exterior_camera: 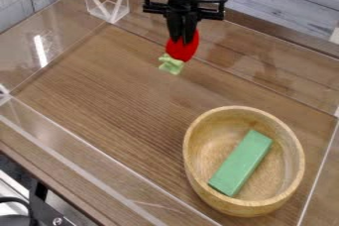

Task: Move the red object to the left side of the table

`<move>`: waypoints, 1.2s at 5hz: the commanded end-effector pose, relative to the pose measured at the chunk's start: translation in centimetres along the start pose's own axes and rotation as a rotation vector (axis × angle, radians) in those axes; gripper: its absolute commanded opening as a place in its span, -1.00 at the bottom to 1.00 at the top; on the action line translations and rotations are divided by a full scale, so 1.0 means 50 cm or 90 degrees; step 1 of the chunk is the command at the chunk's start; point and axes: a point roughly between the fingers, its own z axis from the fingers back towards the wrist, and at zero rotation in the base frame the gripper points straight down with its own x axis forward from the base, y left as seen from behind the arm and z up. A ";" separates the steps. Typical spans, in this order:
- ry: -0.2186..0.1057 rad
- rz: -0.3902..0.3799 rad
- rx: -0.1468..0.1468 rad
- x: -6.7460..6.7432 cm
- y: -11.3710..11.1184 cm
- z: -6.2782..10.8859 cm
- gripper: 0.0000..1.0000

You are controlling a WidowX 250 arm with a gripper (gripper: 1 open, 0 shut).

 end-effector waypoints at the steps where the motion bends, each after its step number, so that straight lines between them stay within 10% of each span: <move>1: -0.052 0.010 -0.006 0.030 0.052 0.061 -1.00; 3: -0.058 0.044 0.011 0.029 0.190 0.066 -1.00; 6: -0.062 0.061 0.018 0.019 0.190 0.007 -1.00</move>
